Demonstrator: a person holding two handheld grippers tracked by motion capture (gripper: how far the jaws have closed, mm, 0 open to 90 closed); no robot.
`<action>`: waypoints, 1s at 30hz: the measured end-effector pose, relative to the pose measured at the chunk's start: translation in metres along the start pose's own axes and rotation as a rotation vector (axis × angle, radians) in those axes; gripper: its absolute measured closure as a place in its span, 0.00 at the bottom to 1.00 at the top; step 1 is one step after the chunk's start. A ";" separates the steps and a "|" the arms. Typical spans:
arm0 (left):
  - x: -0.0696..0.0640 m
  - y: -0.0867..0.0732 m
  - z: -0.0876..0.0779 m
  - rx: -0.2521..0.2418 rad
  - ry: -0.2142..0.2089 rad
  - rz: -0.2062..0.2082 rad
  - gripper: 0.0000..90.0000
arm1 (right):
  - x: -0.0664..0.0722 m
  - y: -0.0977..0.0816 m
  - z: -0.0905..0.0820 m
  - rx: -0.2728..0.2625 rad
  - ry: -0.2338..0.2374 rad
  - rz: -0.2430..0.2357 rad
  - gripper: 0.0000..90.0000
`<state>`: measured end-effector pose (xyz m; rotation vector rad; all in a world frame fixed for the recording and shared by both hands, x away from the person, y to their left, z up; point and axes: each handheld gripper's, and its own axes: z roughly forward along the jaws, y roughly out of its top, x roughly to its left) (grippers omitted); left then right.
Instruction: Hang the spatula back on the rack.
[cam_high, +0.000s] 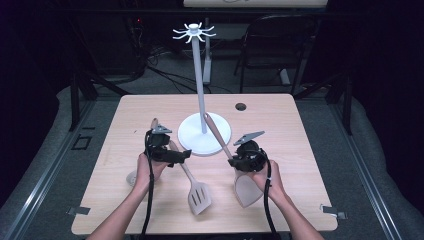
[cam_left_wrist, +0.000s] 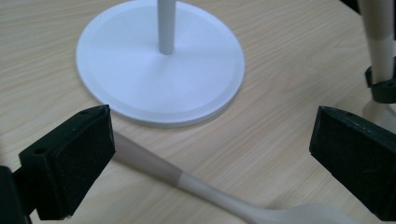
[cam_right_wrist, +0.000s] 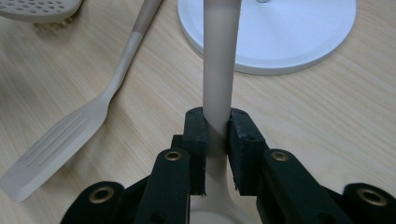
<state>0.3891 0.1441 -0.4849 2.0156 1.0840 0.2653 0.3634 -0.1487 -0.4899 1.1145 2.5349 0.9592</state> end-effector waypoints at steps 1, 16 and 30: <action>0.000 0.000 0.000 0.000 0.000 0.000 0.00 | 0.000 0.000 0.000 0.000 0.000 0.000 0.87; -0.026 0.009 0.010 -0.048 -0.138 0.013 0.10 | 0.009 0.009 0.002 -0.046 -0.009 -0.035 0.87; -0.049 0.017 0.022 -0.111 -0.266 0.012 0.38 | 0.027 0.012 0.003 -0.065 -0.010 -0.068 0.87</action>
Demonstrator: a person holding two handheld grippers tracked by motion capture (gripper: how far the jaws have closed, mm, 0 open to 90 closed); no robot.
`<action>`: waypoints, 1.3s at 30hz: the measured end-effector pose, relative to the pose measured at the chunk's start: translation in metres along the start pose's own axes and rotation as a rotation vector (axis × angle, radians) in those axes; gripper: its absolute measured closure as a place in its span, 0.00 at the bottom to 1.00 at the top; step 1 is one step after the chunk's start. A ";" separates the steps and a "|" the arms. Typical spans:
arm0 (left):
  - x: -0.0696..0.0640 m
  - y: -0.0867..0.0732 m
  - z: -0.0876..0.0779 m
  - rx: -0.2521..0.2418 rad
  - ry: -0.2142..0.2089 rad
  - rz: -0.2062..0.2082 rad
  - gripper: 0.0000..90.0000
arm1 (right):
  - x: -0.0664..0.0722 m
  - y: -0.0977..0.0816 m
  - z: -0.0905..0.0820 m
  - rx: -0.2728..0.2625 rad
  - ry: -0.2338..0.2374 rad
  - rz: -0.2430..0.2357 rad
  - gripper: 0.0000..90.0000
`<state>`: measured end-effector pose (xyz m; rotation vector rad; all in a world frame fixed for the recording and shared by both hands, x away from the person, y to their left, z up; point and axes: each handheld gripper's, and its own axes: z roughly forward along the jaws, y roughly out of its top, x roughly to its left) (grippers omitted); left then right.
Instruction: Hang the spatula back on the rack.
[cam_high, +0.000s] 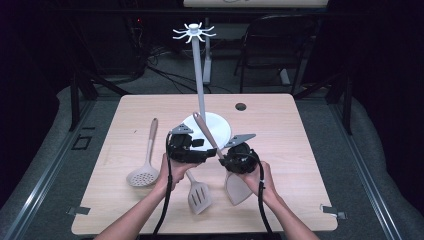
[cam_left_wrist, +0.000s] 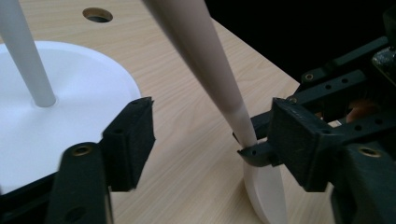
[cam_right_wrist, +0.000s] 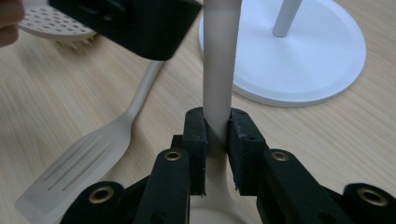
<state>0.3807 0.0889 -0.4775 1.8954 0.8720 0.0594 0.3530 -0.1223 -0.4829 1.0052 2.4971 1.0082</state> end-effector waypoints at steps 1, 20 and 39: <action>0.000 0.000 0.000 0.000 0.000 0.000 0.40 | 0.000 0.000 0.000 0.000 0.000 0.000 0.87; 0.007 -0.005 -0.003 -0.057 -0.050 -0.058 0.74 | 0.003 -0.007 0.010 0.084 0.058 -0.055 0.83; -0.002 -0.006 -0.006 -0.113 -0.102 -0.056 0.77 | 0.012 -0.003 0.004 -0.001 0.013 -0.023 0.86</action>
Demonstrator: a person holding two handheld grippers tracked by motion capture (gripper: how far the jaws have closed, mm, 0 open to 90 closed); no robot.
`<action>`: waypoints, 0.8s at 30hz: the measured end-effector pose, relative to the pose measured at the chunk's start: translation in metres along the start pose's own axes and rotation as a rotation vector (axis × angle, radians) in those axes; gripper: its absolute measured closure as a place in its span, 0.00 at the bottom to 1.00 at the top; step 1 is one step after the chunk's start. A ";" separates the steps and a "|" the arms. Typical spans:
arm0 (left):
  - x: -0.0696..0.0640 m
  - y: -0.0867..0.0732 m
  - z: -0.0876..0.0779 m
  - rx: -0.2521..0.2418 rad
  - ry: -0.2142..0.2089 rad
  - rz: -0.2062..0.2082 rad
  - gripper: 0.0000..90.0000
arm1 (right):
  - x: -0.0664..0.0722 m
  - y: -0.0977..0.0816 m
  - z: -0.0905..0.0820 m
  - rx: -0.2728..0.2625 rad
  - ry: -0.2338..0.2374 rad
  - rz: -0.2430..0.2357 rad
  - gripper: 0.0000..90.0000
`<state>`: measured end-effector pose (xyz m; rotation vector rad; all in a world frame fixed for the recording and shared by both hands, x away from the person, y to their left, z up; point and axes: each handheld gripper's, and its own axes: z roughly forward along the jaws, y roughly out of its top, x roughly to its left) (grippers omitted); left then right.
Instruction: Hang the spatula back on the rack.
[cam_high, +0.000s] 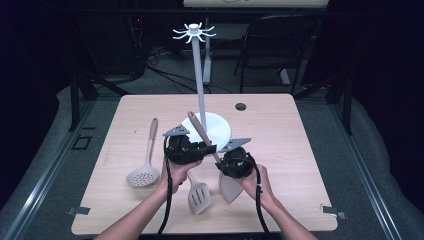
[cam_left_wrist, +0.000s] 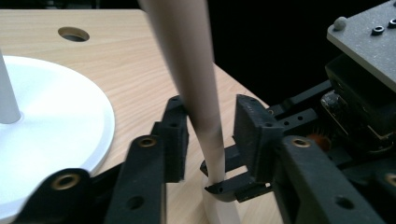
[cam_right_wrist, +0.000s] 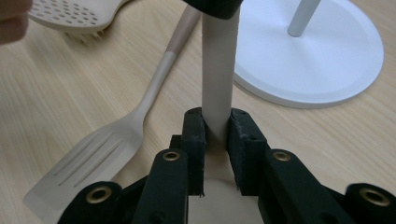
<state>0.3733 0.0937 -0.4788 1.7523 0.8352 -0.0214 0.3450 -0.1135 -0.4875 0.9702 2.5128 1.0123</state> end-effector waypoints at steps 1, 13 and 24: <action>0.001 -0.001 0.000 -0.009 0.001 -0.012 0.81 | 0.000 0.001 0.000 -0.007 -0.004 -0.002 0.86; 0.003 -0.002 -0.004 -0.047 -0.028 -0.050 0.85 | -0.001 0.000 -0.003 -0.032 0.016 0.005 0.80; -0.001 0.006 -0.010 -0.066 -0.025 -0.016 0.86 | -0.006 -0.004 -0.016 -0.060 0.013 0.012 0.60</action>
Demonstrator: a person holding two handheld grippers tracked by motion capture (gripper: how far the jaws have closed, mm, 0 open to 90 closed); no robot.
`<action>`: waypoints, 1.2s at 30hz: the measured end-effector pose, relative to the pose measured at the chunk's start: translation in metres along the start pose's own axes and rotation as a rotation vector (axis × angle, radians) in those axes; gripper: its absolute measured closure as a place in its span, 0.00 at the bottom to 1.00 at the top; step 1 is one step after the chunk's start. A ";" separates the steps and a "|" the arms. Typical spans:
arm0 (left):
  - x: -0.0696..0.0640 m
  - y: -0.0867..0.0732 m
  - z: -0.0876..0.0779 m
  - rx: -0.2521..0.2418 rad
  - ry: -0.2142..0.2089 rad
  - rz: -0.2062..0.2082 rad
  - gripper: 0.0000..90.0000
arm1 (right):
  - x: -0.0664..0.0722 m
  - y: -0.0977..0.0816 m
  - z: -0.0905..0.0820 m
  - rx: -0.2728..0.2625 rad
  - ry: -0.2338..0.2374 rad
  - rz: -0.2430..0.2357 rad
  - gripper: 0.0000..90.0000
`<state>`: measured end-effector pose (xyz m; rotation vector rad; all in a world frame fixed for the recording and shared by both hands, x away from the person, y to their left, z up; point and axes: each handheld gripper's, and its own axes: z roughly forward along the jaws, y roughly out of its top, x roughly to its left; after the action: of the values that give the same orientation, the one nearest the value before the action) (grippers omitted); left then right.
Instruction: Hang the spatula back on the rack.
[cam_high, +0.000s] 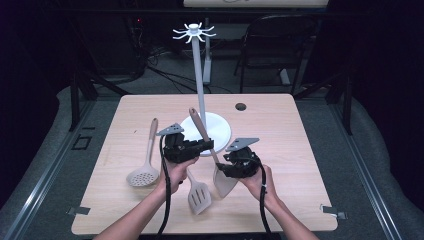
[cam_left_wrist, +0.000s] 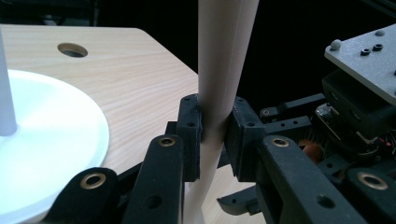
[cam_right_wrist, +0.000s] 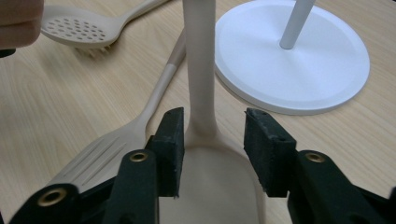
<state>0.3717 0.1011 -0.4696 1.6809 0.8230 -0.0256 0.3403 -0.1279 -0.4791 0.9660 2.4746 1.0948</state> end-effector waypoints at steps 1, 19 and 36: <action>-0.001 0.002 -0.002 0.002 0.005 0.017 0.86 | -0.001 0.000 -0.001 0.002 -0.002 -0.002 0.58; -0.011 0.028 0.001 0.037 -0.001 0.151 0.86 | -0.024 -0.017 -0.022 -0.018 -0.075 0.045 0.12; -0.004 0.067 0.010 0.074 0.035 0.209 0.86 | -0.039 -0.022 -0.014 0.031 -0.074 0.067 0.05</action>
<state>0.4078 0.0871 -0.4143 1.8340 0.6759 0.1193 0.3515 -0.1727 -0.4868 1.0851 2.4225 1.0243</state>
